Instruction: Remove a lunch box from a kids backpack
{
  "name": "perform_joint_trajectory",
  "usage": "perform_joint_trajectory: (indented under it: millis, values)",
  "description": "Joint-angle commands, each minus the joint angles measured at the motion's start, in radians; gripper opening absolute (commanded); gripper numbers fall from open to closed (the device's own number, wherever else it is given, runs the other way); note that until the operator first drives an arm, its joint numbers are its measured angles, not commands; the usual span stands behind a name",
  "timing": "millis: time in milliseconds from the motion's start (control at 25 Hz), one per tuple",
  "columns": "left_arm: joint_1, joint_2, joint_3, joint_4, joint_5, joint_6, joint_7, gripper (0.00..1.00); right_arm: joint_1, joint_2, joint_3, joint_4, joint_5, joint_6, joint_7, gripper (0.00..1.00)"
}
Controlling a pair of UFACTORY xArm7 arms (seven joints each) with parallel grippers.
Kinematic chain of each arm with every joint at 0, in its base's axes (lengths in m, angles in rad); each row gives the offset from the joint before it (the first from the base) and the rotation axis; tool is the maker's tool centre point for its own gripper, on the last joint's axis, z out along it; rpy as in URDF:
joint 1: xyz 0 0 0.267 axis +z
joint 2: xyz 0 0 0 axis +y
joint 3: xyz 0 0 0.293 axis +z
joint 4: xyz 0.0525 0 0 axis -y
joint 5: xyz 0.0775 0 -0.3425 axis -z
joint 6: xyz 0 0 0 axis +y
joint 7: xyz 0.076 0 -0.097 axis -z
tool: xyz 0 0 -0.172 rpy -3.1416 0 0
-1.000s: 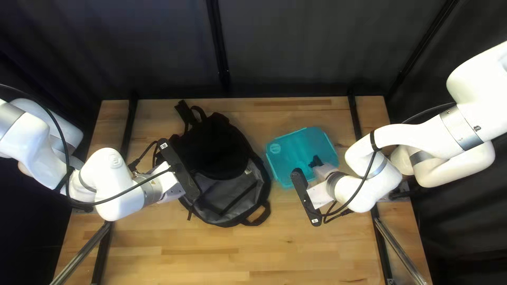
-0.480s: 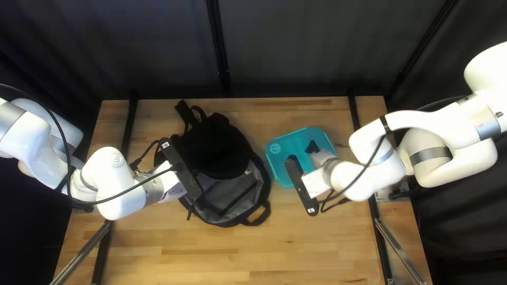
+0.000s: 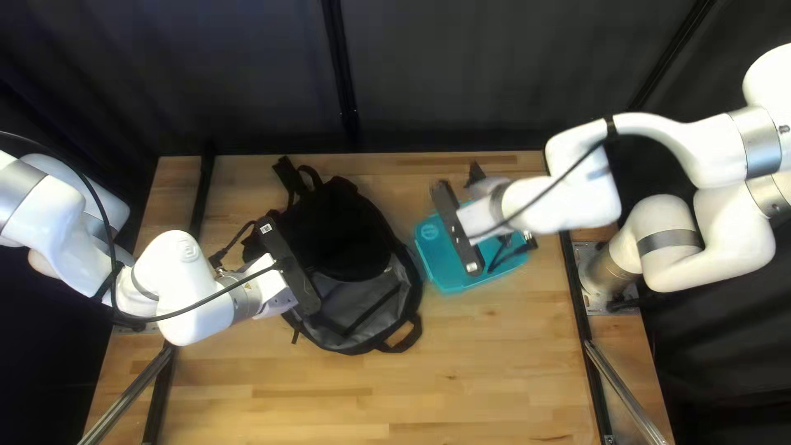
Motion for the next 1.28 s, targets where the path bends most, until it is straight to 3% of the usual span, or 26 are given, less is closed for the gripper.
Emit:
perform_joint_trajectory:
  millis: [40,80,840,1080,1280]
  values:
    - [-0.014,0.013,-0.005,0.034,-0.023,0.024,0.062,0.72,-0.001,-0.030,-0.033,-0.030,0.009,-0.025,-0.026,1.00]
    - [-0.018,0.013,-0.007,0.045,-0.031,0.033,0.086,1.00,-0.001,-0.037,-0.038,-0.033,0.012,-0.024,-0.031,1.00]
    - [-0.087,-0.047,-0.063,0.190,-0.132,0.215,0.289,1.00,-0.001,-0.112,-0.106,-0.038,0.054,0.008,-0.112,1.00]
    - [-0.114,-0.034,-0.080,0.311,-0.214,0.336,0.393,1.00,-0.013,-0.154,-0.124,-0.043,0.056,0.034,-0.131,1.00]
    - [-0.114,-0.034,-0.080,0.311,-0.214,0.336,0.393,1.00,-0.013,-0.154,-0.124,-0.043,0.056,0.034,-0.131,1.00]
